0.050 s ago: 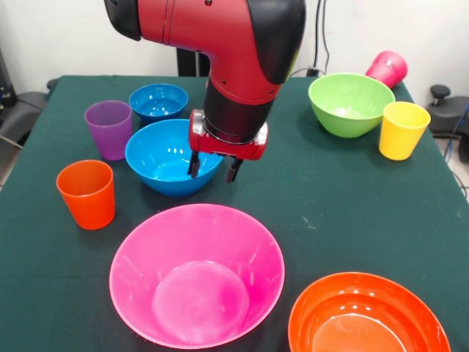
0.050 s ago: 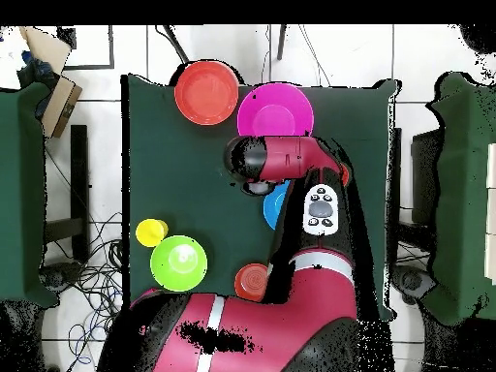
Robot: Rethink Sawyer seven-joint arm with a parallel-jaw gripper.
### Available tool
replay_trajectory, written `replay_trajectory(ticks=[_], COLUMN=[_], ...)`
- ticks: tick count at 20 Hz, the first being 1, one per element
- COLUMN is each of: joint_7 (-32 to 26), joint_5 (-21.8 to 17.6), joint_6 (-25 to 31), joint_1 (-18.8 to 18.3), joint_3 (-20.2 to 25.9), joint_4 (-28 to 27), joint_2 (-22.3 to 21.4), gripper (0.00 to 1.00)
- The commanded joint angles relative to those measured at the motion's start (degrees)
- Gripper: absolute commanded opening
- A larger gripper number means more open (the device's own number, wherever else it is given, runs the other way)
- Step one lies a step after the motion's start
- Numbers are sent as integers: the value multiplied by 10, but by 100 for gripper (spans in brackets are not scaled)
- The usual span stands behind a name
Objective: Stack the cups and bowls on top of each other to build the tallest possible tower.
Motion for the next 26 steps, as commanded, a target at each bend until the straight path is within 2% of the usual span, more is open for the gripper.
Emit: replay_trajectory(ticks=[1, 15, 26], joint_7=[-49, -68, -50], joint_5=[-26, -37, -41], joint_6=[9, -13, -51], joint_1=[-5, -14, -16], joint_3=[50, 53, 48], joint_4=[-18, -3, 58], joint_2=[-7, -15, -45], gripper=[100, 100, 100])
